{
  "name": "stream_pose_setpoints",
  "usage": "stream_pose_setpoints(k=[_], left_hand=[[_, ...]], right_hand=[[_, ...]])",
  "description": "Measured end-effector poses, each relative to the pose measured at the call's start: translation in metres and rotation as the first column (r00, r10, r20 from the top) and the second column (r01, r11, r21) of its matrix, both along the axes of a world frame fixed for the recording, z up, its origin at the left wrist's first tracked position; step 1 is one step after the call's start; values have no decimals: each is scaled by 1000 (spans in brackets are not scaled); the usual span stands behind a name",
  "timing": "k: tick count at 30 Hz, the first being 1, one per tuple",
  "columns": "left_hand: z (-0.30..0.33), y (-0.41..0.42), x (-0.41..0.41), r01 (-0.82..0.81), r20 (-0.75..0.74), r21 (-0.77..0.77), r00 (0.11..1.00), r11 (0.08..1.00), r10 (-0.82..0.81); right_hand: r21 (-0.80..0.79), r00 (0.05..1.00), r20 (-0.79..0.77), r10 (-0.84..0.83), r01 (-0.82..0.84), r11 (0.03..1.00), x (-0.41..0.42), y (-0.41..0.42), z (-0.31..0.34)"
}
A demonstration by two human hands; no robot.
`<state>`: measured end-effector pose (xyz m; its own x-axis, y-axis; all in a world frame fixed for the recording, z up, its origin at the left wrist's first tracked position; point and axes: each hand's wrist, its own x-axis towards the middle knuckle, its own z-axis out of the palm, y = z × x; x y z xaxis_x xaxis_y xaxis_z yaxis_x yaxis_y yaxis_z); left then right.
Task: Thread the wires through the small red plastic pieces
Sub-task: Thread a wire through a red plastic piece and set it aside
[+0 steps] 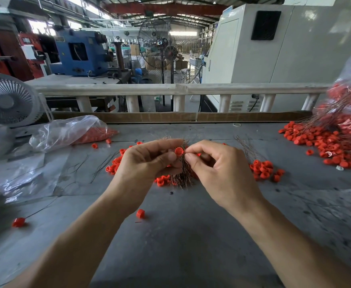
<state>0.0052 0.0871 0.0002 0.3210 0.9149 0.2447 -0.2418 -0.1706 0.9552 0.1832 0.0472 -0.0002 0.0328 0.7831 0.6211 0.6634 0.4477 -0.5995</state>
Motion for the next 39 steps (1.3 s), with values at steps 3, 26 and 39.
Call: stream_pose_setpoints(k=[3,26,39], left_hand=[[-1,1,-1,26,3,-13,1000,1000,-26],[2,0,0,166,291,-151,950,975,-116],[4,7,-6,235,399,-284,910,930,-109]], right_hand=[[-29,997,-70,41,-43,999,0,0,-1],[-152,924,-332,189,-250,956,-2,1,-5],[-500,989,-117,91,-138,855,6,8,-13]])
